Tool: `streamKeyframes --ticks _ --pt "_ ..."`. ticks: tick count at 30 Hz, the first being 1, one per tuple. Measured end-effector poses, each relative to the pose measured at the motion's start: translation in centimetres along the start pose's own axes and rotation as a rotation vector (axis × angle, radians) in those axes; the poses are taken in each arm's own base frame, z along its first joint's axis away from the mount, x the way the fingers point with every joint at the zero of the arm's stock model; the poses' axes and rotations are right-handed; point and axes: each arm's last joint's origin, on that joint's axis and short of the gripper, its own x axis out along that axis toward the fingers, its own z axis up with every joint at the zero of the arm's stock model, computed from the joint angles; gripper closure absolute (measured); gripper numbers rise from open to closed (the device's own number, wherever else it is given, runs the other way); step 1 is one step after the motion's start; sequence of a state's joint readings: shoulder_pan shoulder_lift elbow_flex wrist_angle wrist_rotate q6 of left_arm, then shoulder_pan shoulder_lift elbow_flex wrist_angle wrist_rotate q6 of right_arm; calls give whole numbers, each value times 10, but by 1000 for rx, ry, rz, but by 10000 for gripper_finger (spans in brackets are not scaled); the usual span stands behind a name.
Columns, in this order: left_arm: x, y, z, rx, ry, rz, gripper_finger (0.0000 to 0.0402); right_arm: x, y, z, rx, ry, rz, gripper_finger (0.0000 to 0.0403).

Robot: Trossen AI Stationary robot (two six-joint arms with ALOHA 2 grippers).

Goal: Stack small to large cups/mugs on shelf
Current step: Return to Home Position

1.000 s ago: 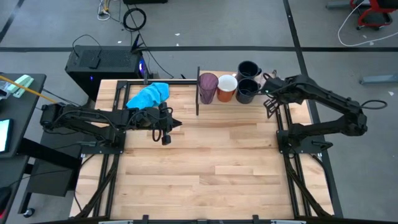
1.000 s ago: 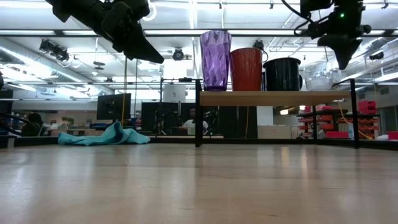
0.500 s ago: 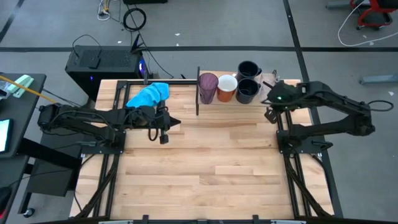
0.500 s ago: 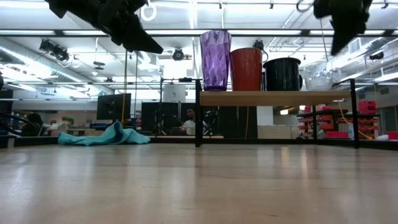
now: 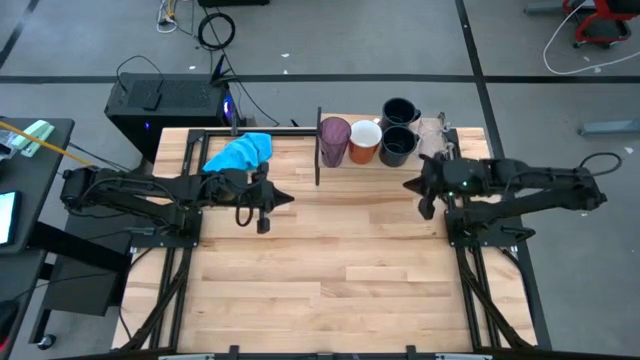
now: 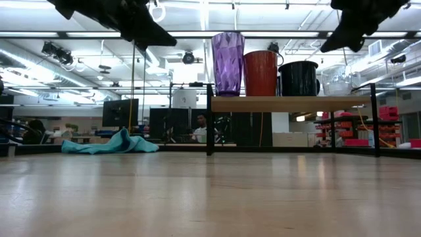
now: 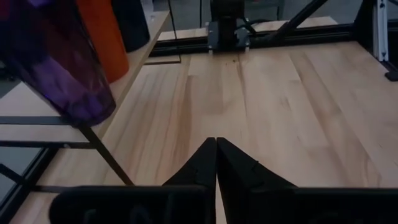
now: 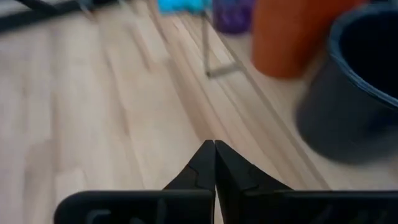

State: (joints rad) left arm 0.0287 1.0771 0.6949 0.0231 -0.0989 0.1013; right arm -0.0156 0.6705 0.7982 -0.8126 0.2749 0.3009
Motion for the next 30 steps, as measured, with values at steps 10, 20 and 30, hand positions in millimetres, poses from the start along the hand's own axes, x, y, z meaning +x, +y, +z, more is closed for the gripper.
streamKeyframes --ticks 10,20,30 --pt "0 0 5 8 -47 5 392 14 1 -37 -27 -318 200 397" --pt "3 -2 -44 -99 -186 23 394 28 2 -71 -55 -495 328 396" --pt "-21 17 -76 -215 -290 124 394 56 1 -112 -54 -607 376 396"
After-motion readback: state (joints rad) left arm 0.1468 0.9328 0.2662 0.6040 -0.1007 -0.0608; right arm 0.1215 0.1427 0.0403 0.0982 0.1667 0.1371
